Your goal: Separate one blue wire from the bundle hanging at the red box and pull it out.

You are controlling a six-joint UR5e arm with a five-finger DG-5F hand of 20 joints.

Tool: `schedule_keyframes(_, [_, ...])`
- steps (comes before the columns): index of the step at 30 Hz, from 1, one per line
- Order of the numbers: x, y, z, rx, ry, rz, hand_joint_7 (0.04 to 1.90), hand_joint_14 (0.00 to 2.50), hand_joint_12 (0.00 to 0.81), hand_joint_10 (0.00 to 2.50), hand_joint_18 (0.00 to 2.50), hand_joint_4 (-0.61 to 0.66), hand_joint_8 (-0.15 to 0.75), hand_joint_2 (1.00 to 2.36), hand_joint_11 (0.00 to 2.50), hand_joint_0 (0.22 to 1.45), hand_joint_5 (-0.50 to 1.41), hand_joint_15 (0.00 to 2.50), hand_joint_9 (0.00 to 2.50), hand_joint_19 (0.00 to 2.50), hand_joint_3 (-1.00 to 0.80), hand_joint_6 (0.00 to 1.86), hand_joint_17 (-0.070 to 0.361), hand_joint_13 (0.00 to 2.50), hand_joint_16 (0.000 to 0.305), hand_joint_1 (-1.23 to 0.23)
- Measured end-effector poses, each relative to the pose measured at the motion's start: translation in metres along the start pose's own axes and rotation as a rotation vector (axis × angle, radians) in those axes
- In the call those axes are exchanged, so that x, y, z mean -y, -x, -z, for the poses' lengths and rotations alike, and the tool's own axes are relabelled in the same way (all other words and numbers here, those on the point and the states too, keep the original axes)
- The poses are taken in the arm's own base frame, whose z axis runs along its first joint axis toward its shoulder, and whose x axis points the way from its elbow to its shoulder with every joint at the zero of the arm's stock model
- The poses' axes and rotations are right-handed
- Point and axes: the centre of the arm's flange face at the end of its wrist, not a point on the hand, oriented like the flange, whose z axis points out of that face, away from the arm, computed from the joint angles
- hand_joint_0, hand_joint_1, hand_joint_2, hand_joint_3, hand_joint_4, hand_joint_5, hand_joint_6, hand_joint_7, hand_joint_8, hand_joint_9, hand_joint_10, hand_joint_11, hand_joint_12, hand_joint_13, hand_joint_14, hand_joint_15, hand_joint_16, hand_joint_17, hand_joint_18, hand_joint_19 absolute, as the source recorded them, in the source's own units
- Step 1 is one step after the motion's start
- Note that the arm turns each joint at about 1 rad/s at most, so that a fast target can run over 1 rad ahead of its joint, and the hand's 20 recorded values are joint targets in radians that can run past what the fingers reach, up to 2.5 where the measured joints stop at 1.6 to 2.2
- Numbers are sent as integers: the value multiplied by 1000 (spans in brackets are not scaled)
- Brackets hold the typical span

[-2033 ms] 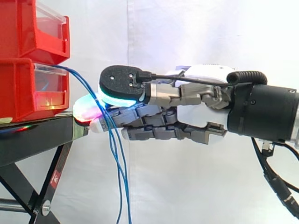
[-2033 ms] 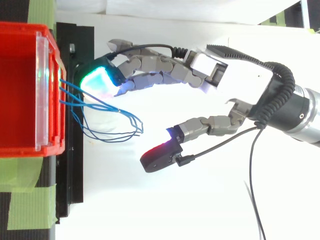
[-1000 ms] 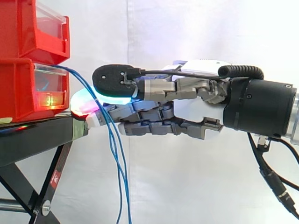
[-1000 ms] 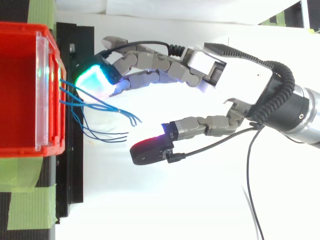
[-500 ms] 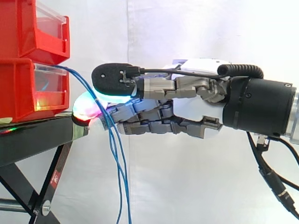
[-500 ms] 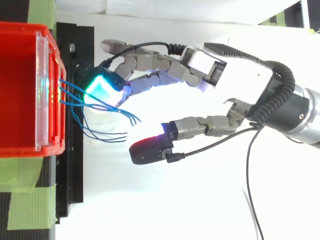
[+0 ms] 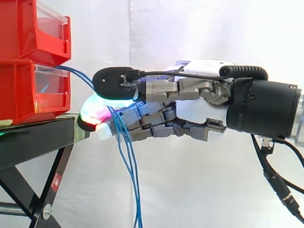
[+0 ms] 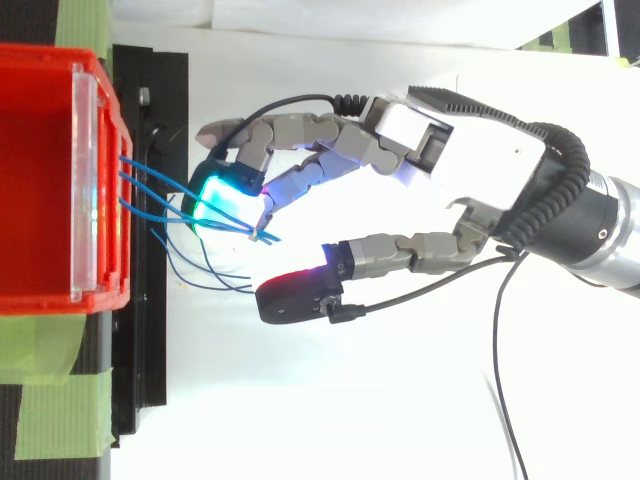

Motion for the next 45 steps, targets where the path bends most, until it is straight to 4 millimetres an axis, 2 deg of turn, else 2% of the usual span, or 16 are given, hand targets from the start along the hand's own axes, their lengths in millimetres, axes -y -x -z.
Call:
schedule_keyframes(3, [0,0,0,0,0,-1,1388,8,356,14,292,128,314,1023,484,562,-116,223,799,359,-164,841,109,383,49,-717])
schedule_keyframes(9, [0,0,0,-1,-1,-2,1358,8,355,13,294,104,306,1019,455,565,-118,222,803,360,-196,833,109,387,48,-700])
schedule_keyframes(16, [0,0,0,-1,-2,0,1301,8,355,11,288,167,306,1016,450,571,-113,220,795,376,-287,768,109,380,48,-592])
schedule_keyframes(24, [0,0,0,-2,-3,1,1348,8,365,11,271,204,321,1010,443,549,-99,223,766,389,-376,622,112,362,50,-556])
schedule_keyframes(34, [0,0,0,-3,-4,3,1350,8,356,12,290,195,314,1017,463,595,-94,225,804,401,-299,621,108,390,48,-574])
schedule_keyframes(45, [0,-1,1,-4,-3,3,1415,9,350,12,311,208,300,1017,469,603,-81,230,864,407,-299,585,107,418,47,-547])
